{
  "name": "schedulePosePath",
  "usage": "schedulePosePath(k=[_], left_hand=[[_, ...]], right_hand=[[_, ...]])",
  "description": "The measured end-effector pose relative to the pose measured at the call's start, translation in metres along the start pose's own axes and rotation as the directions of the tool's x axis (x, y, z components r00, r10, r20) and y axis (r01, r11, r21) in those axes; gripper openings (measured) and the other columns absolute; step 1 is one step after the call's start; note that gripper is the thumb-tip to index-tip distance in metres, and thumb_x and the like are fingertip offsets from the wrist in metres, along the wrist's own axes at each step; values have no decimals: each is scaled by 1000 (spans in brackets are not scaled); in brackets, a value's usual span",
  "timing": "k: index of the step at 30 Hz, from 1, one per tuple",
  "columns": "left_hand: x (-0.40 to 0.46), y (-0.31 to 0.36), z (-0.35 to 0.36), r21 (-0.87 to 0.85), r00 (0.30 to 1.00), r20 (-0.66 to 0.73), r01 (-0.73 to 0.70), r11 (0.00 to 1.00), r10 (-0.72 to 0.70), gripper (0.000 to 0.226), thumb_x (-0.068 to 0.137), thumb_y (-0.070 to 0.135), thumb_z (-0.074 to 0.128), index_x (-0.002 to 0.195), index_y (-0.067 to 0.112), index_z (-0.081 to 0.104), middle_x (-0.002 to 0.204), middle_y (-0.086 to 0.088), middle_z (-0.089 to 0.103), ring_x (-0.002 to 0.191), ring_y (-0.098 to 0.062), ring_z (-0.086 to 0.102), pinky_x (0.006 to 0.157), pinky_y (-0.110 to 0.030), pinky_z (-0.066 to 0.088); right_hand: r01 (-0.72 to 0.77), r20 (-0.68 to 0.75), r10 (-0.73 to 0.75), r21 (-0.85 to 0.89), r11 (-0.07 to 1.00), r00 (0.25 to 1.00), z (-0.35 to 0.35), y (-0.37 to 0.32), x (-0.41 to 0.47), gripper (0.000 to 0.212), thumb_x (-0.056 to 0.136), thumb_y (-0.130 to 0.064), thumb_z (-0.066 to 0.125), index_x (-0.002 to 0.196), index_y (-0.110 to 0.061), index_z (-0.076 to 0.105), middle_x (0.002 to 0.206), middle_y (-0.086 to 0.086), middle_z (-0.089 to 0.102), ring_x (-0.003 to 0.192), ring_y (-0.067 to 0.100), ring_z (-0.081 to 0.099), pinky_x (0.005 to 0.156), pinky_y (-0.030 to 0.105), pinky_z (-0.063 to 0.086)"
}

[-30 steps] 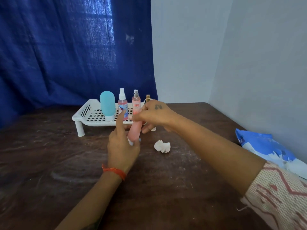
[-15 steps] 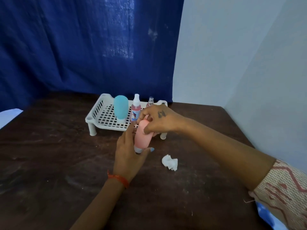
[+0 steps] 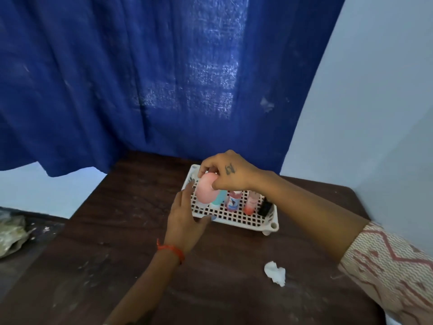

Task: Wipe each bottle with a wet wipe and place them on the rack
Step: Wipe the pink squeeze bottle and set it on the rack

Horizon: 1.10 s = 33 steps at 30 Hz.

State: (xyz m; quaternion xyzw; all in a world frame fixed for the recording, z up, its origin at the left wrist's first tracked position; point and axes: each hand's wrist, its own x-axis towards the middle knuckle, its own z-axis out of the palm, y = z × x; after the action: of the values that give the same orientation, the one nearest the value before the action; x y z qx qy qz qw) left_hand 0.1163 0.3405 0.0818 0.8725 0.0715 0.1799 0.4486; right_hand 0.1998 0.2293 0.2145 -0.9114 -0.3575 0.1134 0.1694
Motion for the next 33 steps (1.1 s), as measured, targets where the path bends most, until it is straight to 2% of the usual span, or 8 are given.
schedulePosePath(k=[5,10,13,19,24,29,33], left_hand=[[23,-8,-12,4,999,26,27,1000,-27,95,68,19,82,146,21,26,143,-4,37,128,-20,42,96,-26,35],[36,-15,-13,14,994,77,78,997,-79,95,69,17,81,146,20,25,141,-5,38,127,-21,42,100,-31,37],[41,-19,-12,21,991,104,86,996,-88,95,69,15,81,146,18,25,141,-6,39,128,-21,41,101,-34,39],[49,-28,-10,50,985,136,103,993,-109,98,68,17,82,147,18,23,142,-6,38,128,-20,40,101,-31,37],[55,-34,-8,49,983,144,110,993,-116,100,67,17,83,147,18,23,141,-8,38,127,-21,41,99,-34,42],[57,-39,-8,49,984,142,102,994,-108,100,66,15,83,147,19,24,141,-7,39,128,-20,40,98,-24,34],[60,-41,-10,48,981,151,117,992,-123,101,66,16,83,147,20,23,142,-8,38,129,-21,41,102,-30,36]], right_hand=[[8,11,-8,-7,1000,1000,3,1,33,38,74,3,62,103,-20,68,105,2,65,91,16,58,71,24,46],[-1,48,2,-20,1000,999,14,8,56,40,74,5,59,103,-21,68,105,2,65,92,17,60,74,30,53],[-4,80,7,-40,999,997,21,12,64,40,75,6,59,103,-22,68,105,3,65,88,17,60,71,30,53],[-28,108,37,-87,996,993,34,21,73,36,81,2,58,105,-22,67,106,4,63,86,15,58,64,24,45],[-40,124,53,-100,994,991,43,27,80,35,81,0,59,108,-21,66,111,6,62,92,20,60,71,30,53],[-47,136,59,-92,995,989,49,33,81,34,81,0,56,105,-21,67,109,7,62,90,21,60,71,32,54],[-46,145,54,-63,997,988,52,36,82,38,79,2,59,108,-22,66,113,5,62,96,19,60,75,33,55]])
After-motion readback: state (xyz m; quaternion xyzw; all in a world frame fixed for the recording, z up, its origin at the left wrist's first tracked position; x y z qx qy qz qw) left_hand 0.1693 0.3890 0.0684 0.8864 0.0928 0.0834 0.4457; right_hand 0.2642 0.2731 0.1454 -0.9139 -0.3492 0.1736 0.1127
